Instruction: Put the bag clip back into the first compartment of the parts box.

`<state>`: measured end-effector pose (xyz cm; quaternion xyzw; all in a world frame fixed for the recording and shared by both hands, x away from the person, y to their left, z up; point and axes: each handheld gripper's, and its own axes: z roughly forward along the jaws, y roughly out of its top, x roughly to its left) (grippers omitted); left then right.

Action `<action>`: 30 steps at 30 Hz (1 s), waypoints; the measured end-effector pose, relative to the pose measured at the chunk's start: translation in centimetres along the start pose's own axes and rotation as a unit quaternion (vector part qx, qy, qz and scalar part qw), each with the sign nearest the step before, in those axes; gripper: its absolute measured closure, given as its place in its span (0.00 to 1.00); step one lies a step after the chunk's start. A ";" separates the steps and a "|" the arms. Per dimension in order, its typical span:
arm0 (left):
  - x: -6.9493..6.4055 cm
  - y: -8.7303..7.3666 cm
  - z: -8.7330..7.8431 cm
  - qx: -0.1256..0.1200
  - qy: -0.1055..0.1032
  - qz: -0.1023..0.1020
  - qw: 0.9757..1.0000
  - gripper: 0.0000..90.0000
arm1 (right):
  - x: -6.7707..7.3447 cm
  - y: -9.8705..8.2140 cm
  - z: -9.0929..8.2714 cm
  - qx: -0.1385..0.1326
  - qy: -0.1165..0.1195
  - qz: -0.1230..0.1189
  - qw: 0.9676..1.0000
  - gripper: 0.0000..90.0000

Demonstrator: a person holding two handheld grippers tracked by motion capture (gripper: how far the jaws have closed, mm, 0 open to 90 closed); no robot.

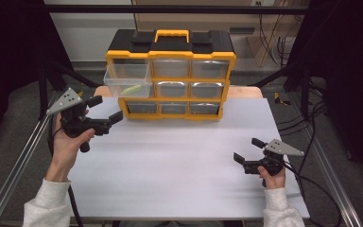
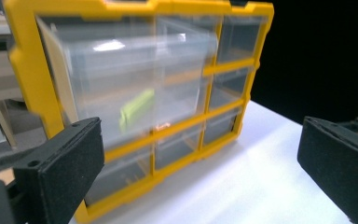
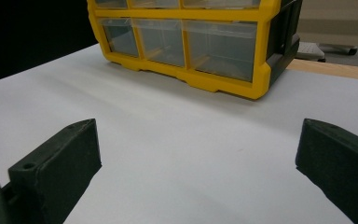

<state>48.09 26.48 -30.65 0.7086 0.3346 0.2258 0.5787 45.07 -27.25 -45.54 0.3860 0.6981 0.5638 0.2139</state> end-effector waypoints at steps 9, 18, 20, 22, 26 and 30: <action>0.0 -5.4 0.0 0.011 -0.006 -0.022 1.000 0.00 | 0.0 0.0 0.1 0.002 0.000 0.000 1.000 0.00; 0.2 -10.1 0.4 0.048 -0.007 -0.027 0.998 0.00 | 0.0 -0.1 0.1 0.002 -0.001 0.000 1.000 0.00; 0.2 -10.8 0.3 0.048 -0.007 -0.030 0.998 0.00 | 0.0 -0.1 0.1 0.002 -0.001 0.000 1.000 0.00; 0.2 -11.3 0.2 0.045 -0.005 -0.030 0.999 0.00 | 0.0 0.0 0.0 0.002 -0.003 0.001 1.000 0.00; 0.1 -12.1 0.0 0.049 -0.001 -0.019 0.999 0.00 | 0.0 -0.1 0.1 0.003 -0.002 0.000 1.000 0.00; 0.4 -12.6 -0.2 0.048 0.000 -0.028 0.998 0.00 | 0.1 -0.1 0.1 0.005 -0.002 0.000 1.000 0.00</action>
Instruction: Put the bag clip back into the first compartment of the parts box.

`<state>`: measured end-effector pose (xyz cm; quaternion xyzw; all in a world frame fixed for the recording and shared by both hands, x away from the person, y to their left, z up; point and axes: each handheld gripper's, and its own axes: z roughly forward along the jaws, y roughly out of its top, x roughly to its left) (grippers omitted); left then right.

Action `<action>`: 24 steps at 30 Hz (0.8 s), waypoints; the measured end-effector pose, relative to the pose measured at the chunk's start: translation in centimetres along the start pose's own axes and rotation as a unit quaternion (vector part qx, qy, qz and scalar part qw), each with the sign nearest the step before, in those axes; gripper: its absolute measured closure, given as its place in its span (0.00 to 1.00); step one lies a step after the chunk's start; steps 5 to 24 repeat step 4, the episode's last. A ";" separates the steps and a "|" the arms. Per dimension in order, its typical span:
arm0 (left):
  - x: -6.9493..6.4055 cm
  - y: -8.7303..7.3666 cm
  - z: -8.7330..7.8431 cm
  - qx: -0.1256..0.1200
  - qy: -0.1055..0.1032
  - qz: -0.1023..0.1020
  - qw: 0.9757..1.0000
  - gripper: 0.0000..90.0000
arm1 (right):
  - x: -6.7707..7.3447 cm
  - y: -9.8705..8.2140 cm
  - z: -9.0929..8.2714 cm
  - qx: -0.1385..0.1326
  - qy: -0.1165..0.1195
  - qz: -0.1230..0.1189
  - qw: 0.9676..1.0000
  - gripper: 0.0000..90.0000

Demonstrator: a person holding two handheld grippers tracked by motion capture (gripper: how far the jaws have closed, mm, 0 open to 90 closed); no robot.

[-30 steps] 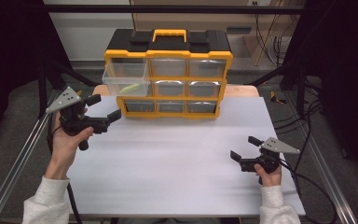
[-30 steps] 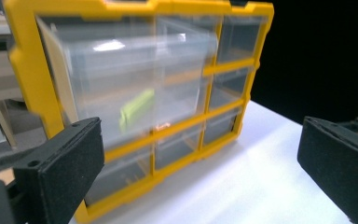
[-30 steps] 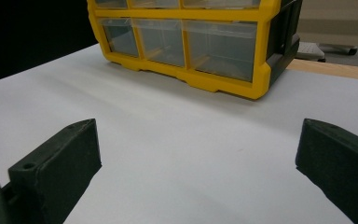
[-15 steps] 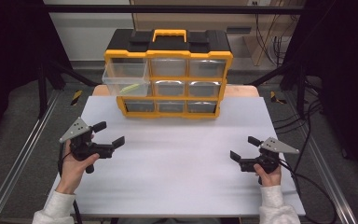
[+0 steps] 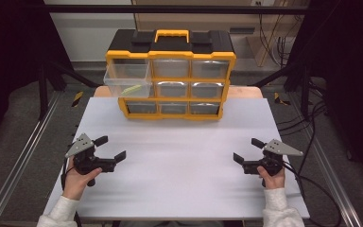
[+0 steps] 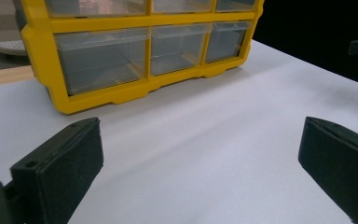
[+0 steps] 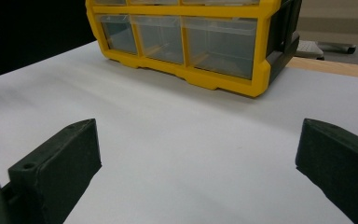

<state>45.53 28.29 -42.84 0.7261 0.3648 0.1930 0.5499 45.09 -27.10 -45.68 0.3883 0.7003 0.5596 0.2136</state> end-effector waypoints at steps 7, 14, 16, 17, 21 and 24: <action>0.2 -0.6 0.1 0.006 0.000 0.002 1.000 0.00 | 0.0 0.0 0.0 0.001 0.000 0.000 1.000 0.00; 0.2 -0.6 0.1 0.006 0.000 0.002 1.000 0.00 | 0.0 0.0 0.0 0.001 0.000 0.000 1.000 0.00; 0.2 -0.6 0.1 0.006 0.000 0.002 1.000 0.00 | 0.0 0.0 0.0 0.001 0.000 0.000 1.000 0.00; 0.2 -0.6 0.1 0.006 0.000 0.002 1.000 0.00 | 0.0 0.0 0.0 0.001 0.000 0.000 1.000 0.00; 0.2 -0.6 0.1 0.006 0.000 0.002 1.000 0.00 | 0.0 0.0 0.0 0.001 0.000 0.000 1.000 0.00; 0.2 -0.6 0.1 0.006 0.000 0.002 1.000 0.00 | 0.0 0.0 0.0 0.001 0.000 0.000 1.000 0.00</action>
